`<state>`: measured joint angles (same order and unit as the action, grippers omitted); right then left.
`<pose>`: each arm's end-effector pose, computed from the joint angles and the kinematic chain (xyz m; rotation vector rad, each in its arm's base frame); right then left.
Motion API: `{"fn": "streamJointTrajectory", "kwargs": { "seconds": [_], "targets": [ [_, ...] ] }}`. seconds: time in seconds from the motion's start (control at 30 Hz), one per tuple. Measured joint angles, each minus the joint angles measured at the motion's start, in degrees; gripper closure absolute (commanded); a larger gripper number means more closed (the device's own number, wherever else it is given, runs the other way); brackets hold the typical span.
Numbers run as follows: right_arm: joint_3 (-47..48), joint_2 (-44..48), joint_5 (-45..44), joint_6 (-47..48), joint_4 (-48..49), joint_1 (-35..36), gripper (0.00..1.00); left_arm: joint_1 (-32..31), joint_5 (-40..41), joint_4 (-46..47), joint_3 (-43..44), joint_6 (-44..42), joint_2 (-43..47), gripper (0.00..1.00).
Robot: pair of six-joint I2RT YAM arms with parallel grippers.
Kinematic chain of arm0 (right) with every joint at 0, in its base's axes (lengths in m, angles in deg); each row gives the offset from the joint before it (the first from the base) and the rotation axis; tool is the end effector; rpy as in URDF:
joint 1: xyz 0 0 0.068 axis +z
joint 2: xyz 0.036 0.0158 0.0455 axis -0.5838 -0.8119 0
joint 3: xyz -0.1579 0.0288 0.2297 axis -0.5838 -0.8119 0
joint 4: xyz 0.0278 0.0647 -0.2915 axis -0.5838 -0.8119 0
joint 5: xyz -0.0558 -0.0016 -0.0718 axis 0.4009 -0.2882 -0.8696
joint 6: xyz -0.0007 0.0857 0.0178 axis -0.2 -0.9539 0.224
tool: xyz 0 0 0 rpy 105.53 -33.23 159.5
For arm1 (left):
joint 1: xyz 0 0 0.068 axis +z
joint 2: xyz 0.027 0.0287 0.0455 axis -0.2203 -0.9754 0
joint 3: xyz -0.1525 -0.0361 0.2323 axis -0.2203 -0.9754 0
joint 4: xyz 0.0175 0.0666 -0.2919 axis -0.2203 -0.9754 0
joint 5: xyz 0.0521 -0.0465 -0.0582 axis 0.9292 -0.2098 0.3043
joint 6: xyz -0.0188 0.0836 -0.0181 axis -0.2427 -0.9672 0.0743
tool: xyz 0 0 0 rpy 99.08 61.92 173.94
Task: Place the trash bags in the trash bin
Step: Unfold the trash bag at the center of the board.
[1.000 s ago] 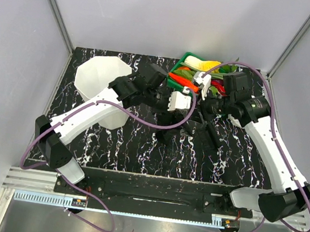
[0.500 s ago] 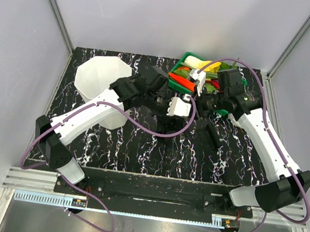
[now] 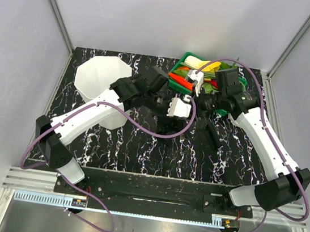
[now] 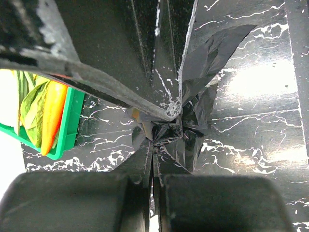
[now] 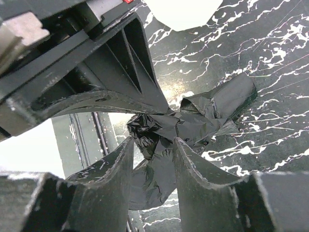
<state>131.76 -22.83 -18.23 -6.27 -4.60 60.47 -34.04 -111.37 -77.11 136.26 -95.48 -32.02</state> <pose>0.2911 0.1944 0.3687 -1.2376 1.8950 0.9362 0.2546 -0.3201 0.3572 1.8775 1.3489 -0.4924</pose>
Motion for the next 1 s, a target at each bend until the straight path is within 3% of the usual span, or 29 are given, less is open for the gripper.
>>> {"fn": "streamJointTrajectory", "kwargs": {
  "seconds": [1.0],
  "targets": [
    [-2.2, -0.1, 0.3, 0.7, 0.6, 0.7, 0.60, 0.0, -0.4, 0.0, 0.0, -0.5, -0.3, 1.00]
  ]
}}
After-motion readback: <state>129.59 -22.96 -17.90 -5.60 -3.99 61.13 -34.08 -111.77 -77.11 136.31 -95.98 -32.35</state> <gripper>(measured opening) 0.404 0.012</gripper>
